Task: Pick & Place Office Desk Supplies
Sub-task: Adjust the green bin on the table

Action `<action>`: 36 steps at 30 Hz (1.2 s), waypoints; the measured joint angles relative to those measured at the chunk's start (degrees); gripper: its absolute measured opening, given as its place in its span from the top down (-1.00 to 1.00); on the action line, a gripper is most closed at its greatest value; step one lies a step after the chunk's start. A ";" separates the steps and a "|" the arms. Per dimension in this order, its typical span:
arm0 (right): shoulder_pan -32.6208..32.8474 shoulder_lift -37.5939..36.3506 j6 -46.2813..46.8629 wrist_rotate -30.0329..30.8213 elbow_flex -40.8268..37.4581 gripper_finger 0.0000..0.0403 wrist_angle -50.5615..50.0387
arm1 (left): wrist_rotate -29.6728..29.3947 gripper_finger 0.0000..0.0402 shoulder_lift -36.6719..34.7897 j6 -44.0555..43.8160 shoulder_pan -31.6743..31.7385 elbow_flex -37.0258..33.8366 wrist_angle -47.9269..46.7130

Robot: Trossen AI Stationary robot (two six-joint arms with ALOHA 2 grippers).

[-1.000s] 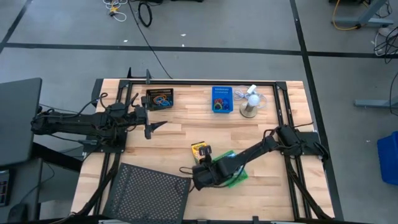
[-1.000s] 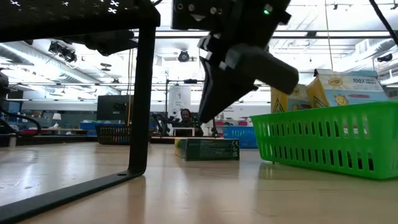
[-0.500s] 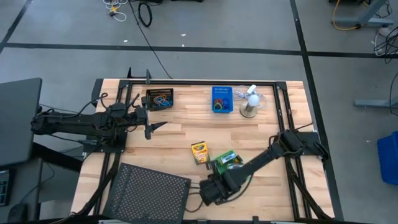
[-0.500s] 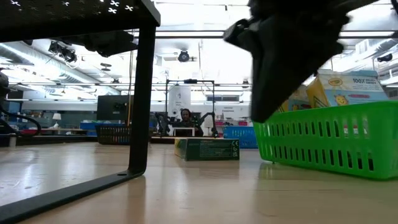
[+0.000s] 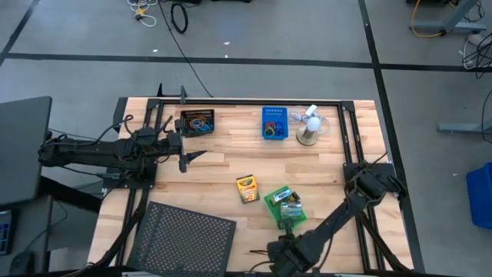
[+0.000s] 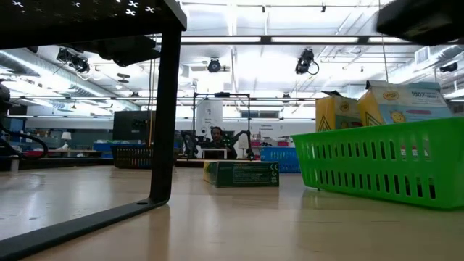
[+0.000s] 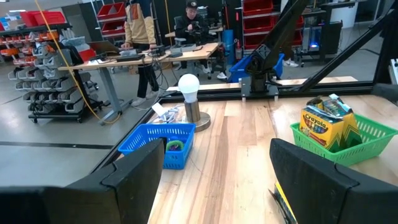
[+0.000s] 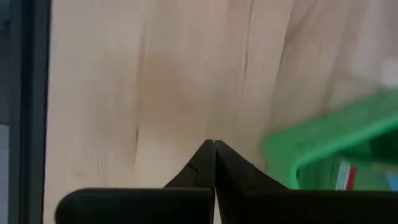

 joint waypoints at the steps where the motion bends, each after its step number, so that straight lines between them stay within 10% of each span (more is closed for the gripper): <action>1: 0.31 0.00 1.01 0.43 -0.33 0.99 -0.67 | 0.00 -0.51 0.00 0.01 -0.01 0.00 0.00; 36: -10.76 0.09 -3.50 12.66 -10.72 1.00 -0.54 | 0.00 -0.51 0.00 0.02 0.00 0.00 -0.01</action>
